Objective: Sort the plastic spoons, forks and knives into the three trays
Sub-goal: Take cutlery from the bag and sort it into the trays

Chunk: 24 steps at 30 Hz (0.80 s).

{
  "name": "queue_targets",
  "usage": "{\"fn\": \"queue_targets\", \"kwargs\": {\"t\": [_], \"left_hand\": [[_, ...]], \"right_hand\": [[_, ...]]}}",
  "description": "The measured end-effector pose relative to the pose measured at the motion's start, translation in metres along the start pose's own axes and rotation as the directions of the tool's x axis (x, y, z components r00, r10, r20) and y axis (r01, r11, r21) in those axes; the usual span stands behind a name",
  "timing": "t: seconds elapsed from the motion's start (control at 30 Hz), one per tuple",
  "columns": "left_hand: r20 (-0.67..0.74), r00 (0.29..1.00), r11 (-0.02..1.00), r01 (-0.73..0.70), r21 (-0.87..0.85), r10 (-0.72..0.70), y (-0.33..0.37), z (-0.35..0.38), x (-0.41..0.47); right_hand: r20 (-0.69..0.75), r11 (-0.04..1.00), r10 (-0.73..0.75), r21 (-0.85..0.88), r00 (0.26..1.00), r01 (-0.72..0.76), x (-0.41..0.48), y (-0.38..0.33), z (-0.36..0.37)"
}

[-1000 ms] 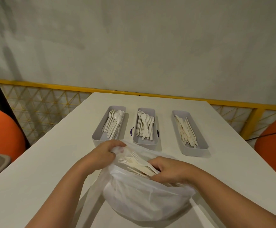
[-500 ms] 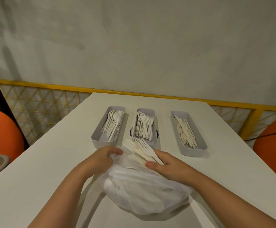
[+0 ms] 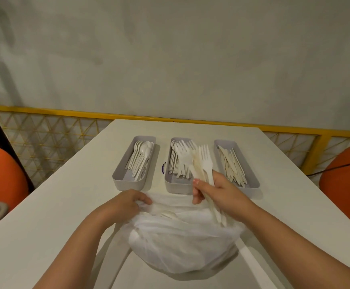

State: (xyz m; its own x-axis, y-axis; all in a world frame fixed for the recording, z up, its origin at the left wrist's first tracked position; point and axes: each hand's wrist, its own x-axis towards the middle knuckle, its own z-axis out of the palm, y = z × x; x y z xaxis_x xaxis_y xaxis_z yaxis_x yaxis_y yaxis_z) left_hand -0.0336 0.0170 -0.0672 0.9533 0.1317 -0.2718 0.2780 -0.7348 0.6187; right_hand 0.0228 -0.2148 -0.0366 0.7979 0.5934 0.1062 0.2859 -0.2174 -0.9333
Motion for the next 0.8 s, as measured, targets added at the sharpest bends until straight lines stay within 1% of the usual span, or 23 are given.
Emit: {"fn": "queue_targets", "kwargs": {"t": [0.1, 0.17, 0.23, 0.3, 0.4, 0.5, 0.57, 0.67, 0.8], "left_hand": [[0.020, 1.000, 1.000, 0.002, 0.025, -0.002, 0.006, -0.003, -0.002], [0.017, 1.000, 0.999, -0.015, 0.042, 0.014, 0.011, -0.005, -0.007], [-0.060, 0.995, 0.995, -0.074, 0.068, 0.079, 0.016, -0.008, -0.010], [-0.198, 0.964, 0.984, -0.170, 0.055, 0.178, 0.021, -0.011, -0.012], [-0.368, 0.885, 0.950, -0.312, -0.018, 0.284, 0.036, -0.013, -0.015], [-0.433, 0.843, 0.910, -0.401, -0.107, 0.321, 0.061, -0.013, -0.018], [-0.436, 0.838, 0.888, -0.431, -0.161, 0.328, 0.077, -0.011, -0.019], [-0.415, 0.850, 0.842, -0.460, -0.282, 0.326, 0.096, -0.004, -0.016], [-0.424, 0.866, 0.801, -0.443, -0.402, 0.265, 0.107, 0.003, -0.007]], "right_hand": [[-0.035, 0.995, -0.012, 0.104, 0.999, 0.015, 0.004, -0.007, -0.005], [-0.043, 0.973, 0.011, 0.231, 0.999, -0.001, 0.007, -0.010, -0.007], [-0.031, 0.934, 0.038, 0.355, 0.999, -0.024, 0.009, -0.015, -0.008], [-0.028, 0.908, 0.040, 0.418, 0.999, -0.025, 0.010, -0.020, -0.010], [-0.020, 0.889, 0.038, 0.456, 0.999, -0.025, 0.012, -0.024, -0.010], [0.017, 0.887, 0.027, 0.461, 0.999, -0.032, 0.013, -0.025, -0.006], [0.046, 0.886, 0.017, 0.461, 0.999, -0.036, 0.014, -0.026, -0.003], [0.070, 0.887, 0.002, 0.461, 0.998, -0.034, 0.014, -0.028, 0.000], [0.071, 0.904, 0.014, 0.425, 0.997, -0.043, 0.015, -0.030, 0.000]]}}
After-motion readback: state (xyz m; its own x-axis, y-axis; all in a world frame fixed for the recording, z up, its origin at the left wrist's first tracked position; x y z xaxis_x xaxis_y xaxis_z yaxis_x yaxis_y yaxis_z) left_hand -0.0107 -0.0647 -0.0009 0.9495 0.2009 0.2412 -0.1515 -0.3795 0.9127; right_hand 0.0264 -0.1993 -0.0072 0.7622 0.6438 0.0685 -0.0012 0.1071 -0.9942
